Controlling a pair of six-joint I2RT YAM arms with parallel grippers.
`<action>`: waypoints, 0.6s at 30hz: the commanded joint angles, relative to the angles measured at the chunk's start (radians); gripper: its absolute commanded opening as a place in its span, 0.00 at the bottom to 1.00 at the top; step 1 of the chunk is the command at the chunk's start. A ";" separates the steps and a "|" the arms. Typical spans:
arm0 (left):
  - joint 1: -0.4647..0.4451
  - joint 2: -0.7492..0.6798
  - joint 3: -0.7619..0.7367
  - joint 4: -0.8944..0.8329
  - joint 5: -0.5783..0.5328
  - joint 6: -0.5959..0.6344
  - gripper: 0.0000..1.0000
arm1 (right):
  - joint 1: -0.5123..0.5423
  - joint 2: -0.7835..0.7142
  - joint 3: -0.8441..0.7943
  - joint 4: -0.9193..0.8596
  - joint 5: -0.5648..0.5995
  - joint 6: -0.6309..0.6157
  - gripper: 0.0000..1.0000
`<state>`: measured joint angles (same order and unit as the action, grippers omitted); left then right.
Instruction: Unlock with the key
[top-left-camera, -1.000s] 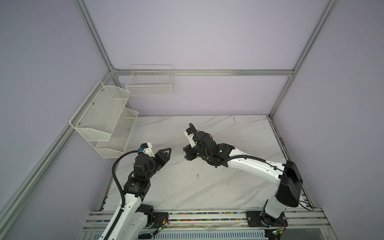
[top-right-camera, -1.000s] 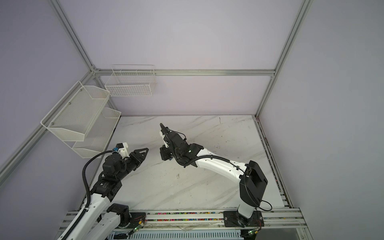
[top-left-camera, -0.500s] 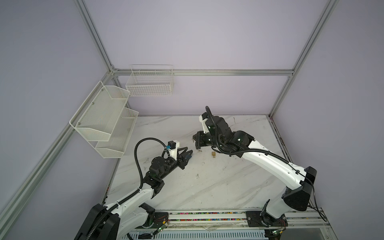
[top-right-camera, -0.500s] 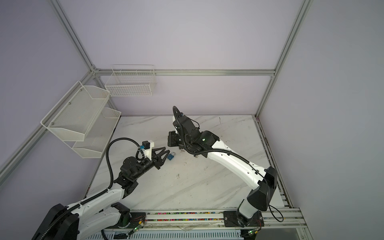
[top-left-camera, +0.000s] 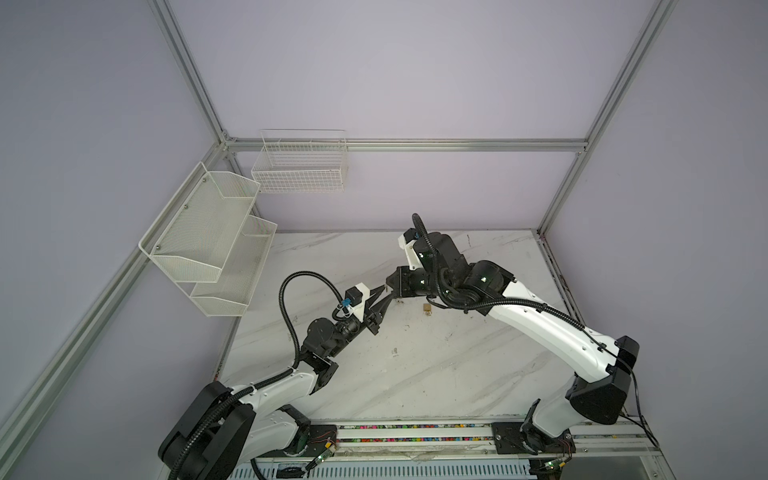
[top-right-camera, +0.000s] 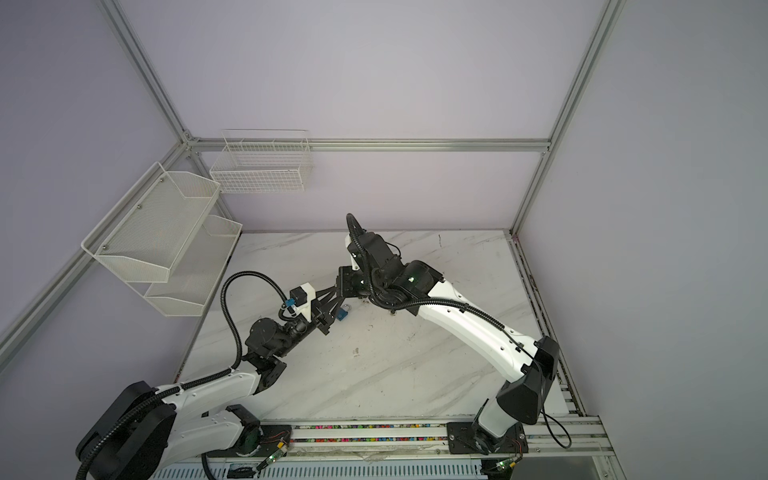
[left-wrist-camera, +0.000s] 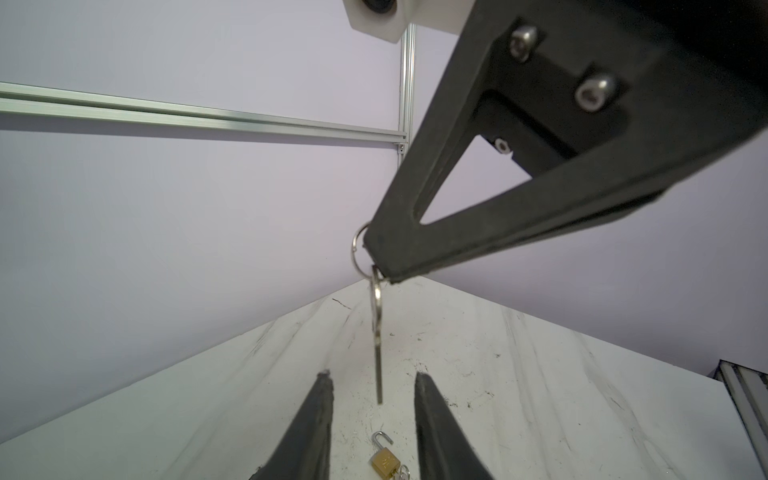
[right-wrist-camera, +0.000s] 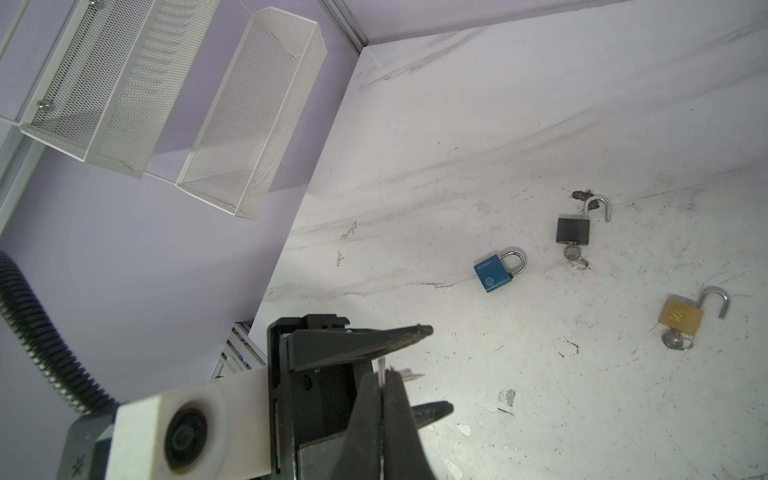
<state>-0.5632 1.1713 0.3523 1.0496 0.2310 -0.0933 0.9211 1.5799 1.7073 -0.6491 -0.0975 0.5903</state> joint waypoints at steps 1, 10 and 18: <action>-0.007 0.009 0.087 0.087 0.011 0.025 0.28 | 0.000 -0.042 0.009 -0.023 -0.005 0.010 0.00; -0.009 0.020 0.099 0.124 -0.005 0.011 0.25 | 0.000 -0.056 -0.014 -0.014 -0.010 0.009 0.00; -0.010 0.033 0.123 0.143 0.020 -0.005 0.24 | 0.000 -0.052 -0.023 -0.007 -0.016 0.005 0.00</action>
<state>-0.5663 1.2026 0.3828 1.1175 0.2340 -0.0933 0.9211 1.5436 1.6993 -0.6479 -0.1116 0.5907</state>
